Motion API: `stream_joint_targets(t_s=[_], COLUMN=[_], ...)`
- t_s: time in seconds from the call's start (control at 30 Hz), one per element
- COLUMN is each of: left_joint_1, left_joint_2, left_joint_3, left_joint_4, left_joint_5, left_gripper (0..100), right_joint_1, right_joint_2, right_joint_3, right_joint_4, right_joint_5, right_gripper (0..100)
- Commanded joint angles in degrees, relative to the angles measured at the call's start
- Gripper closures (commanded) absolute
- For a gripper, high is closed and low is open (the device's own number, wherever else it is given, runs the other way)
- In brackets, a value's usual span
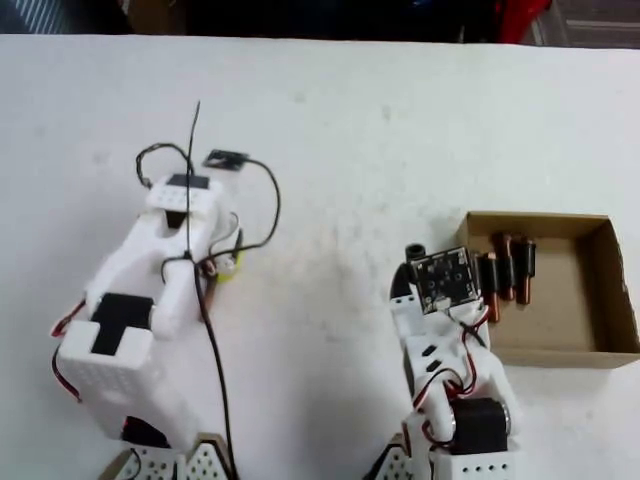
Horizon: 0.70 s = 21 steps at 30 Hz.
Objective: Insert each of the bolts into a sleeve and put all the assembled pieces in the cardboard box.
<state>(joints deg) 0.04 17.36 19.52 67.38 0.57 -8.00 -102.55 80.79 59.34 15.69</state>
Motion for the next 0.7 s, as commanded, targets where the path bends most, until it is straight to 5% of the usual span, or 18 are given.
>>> stream_joint_targets(t_s=[0.0, 0.67], left_joint_1=[-0.5, -0.5], left_joint_2=[-0.7, -0.3], left_joint_3=[-1.4, -3.1], left_joint_4=[-2.8, -4.1], left_joint_5=[3.2, 9.0], left_gripper=[85, 91], right_joint_1=[0.7, 0.7], right_joint_2=[-0.7, -0.7], right_joint_3=[-0.5, -0.5], right_joint_4=[-1.5, -1.5], right_joint_5=[0.1, 0.1], right_gripper=[97.8, 97.8])
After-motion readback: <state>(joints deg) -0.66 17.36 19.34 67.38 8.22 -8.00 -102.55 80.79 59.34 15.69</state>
